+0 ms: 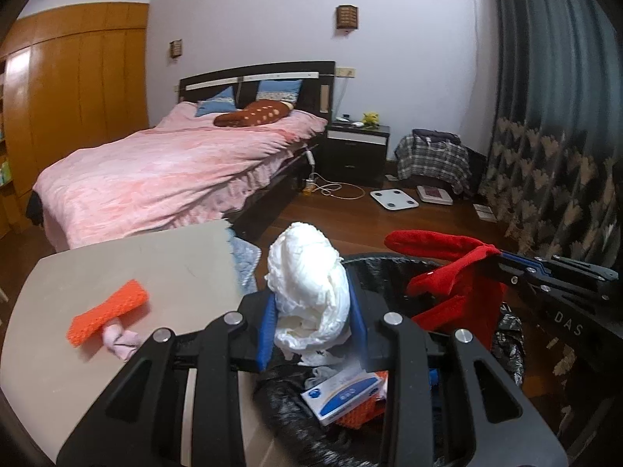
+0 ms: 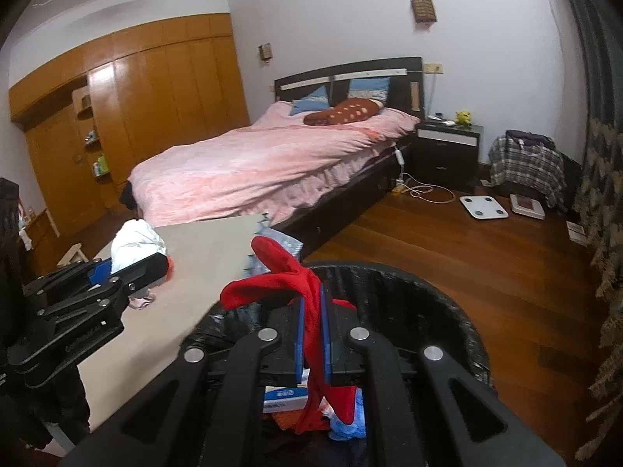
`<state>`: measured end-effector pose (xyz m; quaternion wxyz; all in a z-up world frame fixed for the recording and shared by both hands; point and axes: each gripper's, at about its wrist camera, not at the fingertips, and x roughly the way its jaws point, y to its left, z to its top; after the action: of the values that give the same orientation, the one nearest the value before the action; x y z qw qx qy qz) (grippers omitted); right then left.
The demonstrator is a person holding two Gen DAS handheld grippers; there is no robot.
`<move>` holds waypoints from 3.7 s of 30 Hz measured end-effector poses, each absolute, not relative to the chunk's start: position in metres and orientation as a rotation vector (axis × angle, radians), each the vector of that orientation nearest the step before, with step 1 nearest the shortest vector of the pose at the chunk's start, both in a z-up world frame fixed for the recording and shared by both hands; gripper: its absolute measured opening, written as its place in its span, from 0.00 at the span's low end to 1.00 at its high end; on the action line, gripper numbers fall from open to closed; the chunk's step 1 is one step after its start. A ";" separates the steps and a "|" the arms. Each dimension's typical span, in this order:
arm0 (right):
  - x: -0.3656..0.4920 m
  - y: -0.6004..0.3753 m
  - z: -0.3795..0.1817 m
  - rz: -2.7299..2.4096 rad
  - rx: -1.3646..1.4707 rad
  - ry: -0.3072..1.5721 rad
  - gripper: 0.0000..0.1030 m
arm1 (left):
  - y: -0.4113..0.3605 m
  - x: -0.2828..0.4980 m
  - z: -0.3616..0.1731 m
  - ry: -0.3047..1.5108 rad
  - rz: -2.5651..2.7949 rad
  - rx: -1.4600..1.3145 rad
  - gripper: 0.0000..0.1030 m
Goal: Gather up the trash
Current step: 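Carry the tissue and red glove over the trash bin with both tools, then open both tools to drop the tissue and glove into the bin, then move both tools back to the table toward the orange mesh and pink cloth, then grasp the orange mesh pad with the left tool while the right tool grasps the pink cloth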
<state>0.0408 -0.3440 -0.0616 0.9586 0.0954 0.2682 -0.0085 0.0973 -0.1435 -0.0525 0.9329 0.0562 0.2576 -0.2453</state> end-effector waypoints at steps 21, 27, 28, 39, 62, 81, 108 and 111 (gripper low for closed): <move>0.037 -0.372 -0.109 -0.134 0.188 0.672 0.66 | -0.171 0.116 -0.082 0.594 -0.584 0.134 0.70; 0.031 -0.372 -0.097 -0.162 0.194 0.621 0.93 | -0.145 0.116 -0.070 0.559 -0.524 0.110 0.84; 0.031 -0.371 -0.095 -0.164 0.197 0.614 0.93 | -0.140 0.116 -0.068 0.557 -0.516 0.110 0.85; 0.058 -0.318 -0.075 -0.060 0.163 0.594 0.94 | -0.056 0.119 -0.059 0.546 -0.333 0.079 0.89; 0.172 -0.159 -0.086 0.190 0.051 0.589 0.94 | 0.094 0.187 -0.103 0.620 -0.031 0.054 0.79; 0.202 -0.138 -0.120 0.212 0.041 0.667 0.94 | 0.090 0.242 -0.154 0.740 -0.089 0.068 0.61; 0.214 -0.077 -0.136 0.333 0.026 0.690 0.90 | 0.148 0.211 -0.145 0.766 0.018 -0.081 0.07; 0.222 -0.061 -0.144 0.361 0.012 0.713 0.85 | 0.155 0.212 -0.146 0.773 0.026 -0.088 0.08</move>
<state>0.2218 -0.0612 -0.1441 0.9212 0.0058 0.3472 0.1757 0.2116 0.1545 -0.1459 0.9251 -0.0430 0.3770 0.0127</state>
